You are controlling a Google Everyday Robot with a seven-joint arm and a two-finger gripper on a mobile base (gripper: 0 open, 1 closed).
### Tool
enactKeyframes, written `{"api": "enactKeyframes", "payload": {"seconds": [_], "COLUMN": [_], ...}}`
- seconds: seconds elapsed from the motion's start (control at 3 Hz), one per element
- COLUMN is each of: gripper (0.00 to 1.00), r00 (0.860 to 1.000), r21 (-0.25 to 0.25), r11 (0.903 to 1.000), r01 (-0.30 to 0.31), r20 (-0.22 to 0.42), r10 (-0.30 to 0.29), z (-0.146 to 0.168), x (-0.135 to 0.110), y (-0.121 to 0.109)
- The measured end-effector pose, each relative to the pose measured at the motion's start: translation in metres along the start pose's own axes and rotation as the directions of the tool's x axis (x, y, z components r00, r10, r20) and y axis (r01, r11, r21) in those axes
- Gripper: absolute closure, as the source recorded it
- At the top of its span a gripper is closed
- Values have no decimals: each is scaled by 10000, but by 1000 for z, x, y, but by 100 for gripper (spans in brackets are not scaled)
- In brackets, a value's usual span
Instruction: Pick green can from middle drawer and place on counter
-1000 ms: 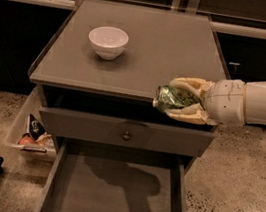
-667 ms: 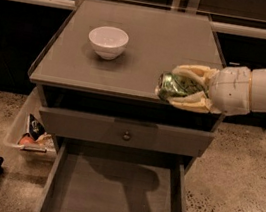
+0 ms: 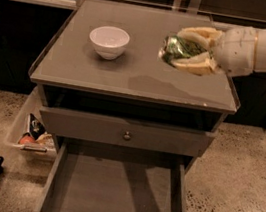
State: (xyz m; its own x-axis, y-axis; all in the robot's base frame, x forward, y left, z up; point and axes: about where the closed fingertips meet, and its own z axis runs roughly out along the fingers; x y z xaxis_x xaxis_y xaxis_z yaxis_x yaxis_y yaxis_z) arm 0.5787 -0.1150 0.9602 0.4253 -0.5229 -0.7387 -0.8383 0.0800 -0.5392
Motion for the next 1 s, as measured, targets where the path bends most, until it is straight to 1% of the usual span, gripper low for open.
{"api": "enactKeyframes", "payload": {"seconds": [0.33,0.67,1.0], "gripper": [100,100,100], "r00": [9991,9933,9781], "r21": [72,-182,-196], "r11": [9991,9944,9862], "r01": [-416,-1041,-1643], "r20": [91,-526,-1325], "r10": [415,1030,1603], "z": [13,34,49], "x": [11,32,59], "y": [-27,-40,-50]}}
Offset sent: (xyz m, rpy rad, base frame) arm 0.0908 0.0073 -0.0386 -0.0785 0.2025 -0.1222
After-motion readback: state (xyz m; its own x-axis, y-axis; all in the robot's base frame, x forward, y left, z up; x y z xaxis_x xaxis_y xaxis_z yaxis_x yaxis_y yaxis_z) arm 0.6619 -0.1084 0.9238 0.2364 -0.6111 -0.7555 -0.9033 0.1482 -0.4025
